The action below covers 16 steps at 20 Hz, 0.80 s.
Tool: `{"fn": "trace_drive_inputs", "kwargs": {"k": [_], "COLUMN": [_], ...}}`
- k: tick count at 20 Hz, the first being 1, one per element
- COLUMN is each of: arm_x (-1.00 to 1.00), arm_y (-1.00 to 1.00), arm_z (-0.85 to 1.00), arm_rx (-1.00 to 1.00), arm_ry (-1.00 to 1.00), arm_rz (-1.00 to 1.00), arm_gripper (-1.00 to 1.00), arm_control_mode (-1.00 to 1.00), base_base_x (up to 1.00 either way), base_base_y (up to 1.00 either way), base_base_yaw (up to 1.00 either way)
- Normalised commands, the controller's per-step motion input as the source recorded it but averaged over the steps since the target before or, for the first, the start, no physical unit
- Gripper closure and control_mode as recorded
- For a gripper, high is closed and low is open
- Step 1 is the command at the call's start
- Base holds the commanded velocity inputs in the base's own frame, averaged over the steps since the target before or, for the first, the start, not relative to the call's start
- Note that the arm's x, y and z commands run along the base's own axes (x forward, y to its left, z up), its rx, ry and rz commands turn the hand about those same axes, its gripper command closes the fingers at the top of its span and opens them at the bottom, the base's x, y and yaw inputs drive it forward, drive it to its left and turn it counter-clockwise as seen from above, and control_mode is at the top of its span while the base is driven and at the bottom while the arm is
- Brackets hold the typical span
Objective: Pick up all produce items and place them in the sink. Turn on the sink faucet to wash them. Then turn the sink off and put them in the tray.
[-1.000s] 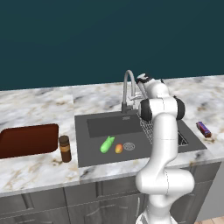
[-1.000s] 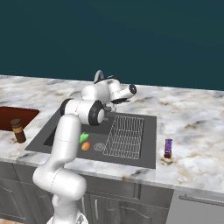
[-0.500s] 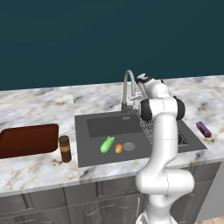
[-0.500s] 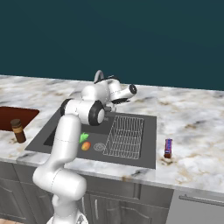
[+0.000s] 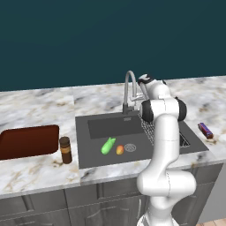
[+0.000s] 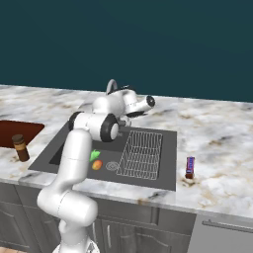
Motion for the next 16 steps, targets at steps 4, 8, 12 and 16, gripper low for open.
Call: {"fn": "trace_drive_inputs", "kwargs": {"k": [4,8,12,16], "arm_x": [0.00,0.00,0.00,0.00], "arm_y": [-0.43,-0.55,-0.61,-0.57], "arm_z": [-0.11,-0.16,-0.22,-0.27], "arm_rx": [0.08,0.11,0.11,0.09], "arm_ry": [0.00,0.00,0.00,0.04], "arm_rz": [0.00,0.00,0.00,0.00], "arm_gripper": [1.00,1.00,1.00,1.00], "arm_control_mode": [-1.00,-1.00,-1.00,-1.00], "base_base_x": [0.00,0.00,0.00,0.00], "base_base_y": [0.00,0.00,0.00,0.00], "base_base_yaw": [0.00,0.00,0.00,0.00]}}
